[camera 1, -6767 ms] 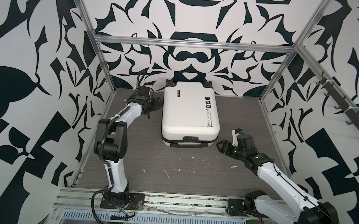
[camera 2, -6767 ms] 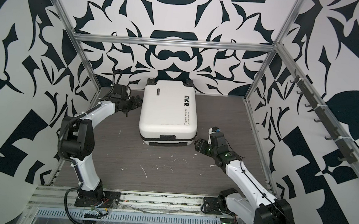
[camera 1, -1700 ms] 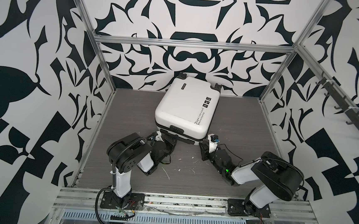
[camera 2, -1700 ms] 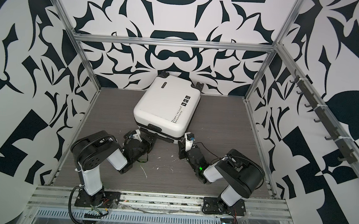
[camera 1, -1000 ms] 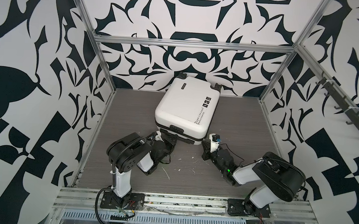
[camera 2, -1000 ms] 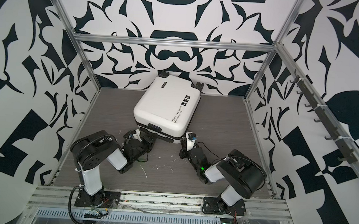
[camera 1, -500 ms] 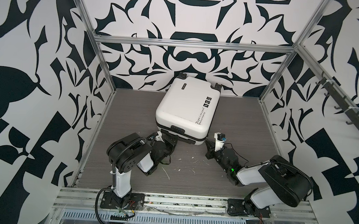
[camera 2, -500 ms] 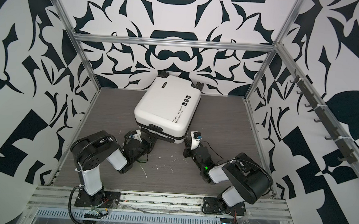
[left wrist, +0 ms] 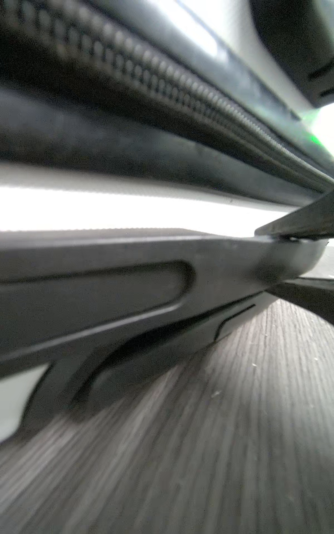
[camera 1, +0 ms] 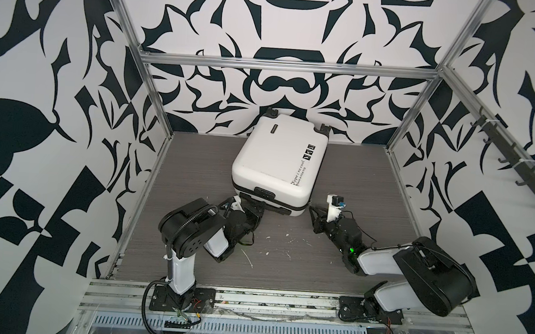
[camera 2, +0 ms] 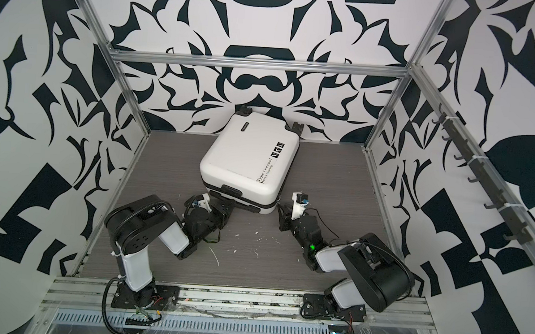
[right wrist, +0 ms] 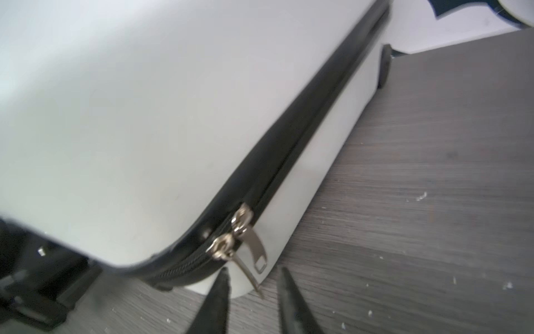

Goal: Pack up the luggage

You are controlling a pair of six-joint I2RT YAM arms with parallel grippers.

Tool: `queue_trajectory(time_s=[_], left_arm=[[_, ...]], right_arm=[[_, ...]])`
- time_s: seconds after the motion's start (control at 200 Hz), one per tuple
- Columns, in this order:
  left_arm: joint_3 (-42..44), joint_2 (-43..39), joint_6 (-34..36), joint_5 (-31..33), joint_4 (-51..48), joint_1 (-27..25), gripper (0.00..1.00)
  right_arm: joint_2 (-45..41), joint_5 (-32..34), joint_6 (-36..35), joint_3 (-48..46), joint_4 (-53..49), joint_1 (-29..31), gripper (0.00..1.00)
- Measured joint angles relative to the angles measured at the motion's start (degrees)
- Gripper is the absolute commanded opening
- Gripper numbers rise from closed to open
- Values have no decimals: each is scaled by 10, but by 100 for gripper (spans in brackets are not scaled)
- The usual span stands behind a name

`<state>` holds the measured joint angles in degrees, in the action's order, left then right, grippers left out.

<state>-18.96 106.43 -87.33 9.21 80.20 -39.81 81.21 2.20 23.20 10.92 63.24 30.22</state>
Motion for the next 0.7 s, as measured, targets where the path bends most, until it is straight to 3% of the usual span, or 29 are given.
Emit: queue_trajectory(time_s=[0.04,0.125,0.21,0.335,0.52,0.65,0.7], left_arm=[[1,-2,1,0,-1,0,45],[4,-12,20,1,-5,-2,78],[18,-38,30,8,-32,-11,100],[19,-138,49,25,-158,-32,100],[-32,-401,100,81,-468,-63,99],[-72,-522,174,120,-635,-64,99],[-92,-546,216,134,-688,-64,99]], right_arm=[[-14,2,0,-2,-9,-3,57],[-60,5,-4,-5,-52,-9,59],[-118,6,-16,-5,-106,-16,61],[-206,7,-35,-5,-186,-35,66],[-315,8,-61,6,-313,-68,74],[-362,26,-70,28,-391,-79,96],[-376,46,-72,37,-415,-80,99]])
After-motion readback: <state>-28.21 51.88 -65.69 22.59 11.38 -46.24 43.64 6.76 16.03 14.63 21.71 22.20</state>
